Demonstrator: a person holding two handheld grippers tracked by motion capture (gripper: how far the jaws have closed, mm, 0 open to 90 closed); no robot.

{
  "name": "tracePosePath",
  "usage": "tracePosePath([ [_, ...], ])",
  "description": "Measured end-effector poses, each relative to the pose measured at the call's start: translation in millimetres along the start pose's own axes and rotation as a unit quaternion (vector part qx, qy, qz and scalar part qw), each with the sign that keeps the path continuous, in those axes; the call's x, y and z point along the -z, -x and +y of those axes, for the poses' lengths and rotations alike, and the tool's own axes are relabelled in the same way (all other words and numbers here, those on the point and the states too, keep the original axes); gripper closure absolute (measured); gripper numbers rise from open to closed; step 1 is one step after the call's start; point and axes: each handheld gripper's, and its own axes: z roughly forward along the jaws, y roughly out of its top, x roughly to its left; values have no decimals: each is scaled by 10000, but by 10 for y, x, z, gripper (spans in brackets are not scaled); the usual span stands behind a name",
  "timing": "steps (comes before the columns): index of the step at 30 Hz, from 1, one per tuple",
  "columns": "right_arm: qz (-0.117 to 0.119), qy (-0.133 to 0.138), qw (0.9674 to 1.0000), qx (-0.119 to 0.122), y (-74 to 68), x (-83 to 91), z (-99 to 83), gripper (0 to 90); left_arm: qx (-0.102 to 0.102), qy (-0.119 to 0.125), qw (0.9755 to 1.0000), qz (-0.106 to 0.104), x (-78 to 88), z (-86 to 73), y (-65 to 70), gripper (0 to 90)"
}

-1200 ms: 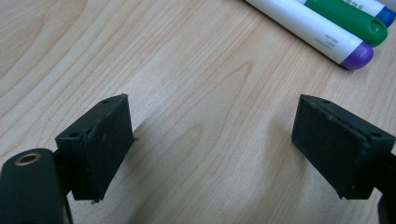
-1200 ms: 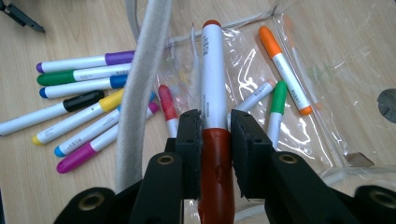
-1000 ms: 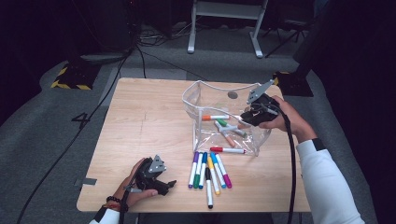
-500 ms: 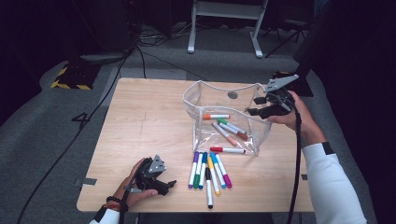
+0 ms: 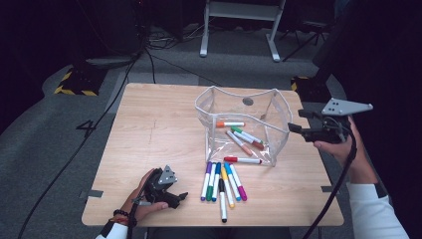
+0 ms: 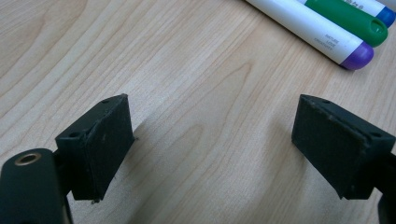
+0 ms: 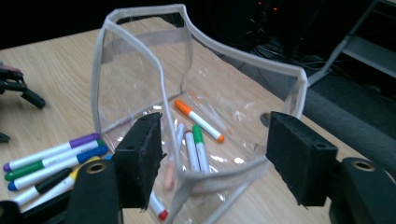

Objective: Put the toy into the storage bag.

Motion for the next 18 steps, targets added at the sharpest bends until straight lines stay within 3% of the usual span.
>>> tracePosePath([
  [4, 3, 13, 10000, 2, -144, 103, -207, 301, 0, -1, 10000, 1, 0, 0, 0, 128],
  [9, 82, -78, 9999, 7, -333, 90, -480, 275, 3, 2, 10000, -1, 0, 0, 0, 127],
  [18, 339, -299, 9987, -243, -598, -213, -996, 256, 4, 3, 10000, 0, 0, 0, 1, 127],
])
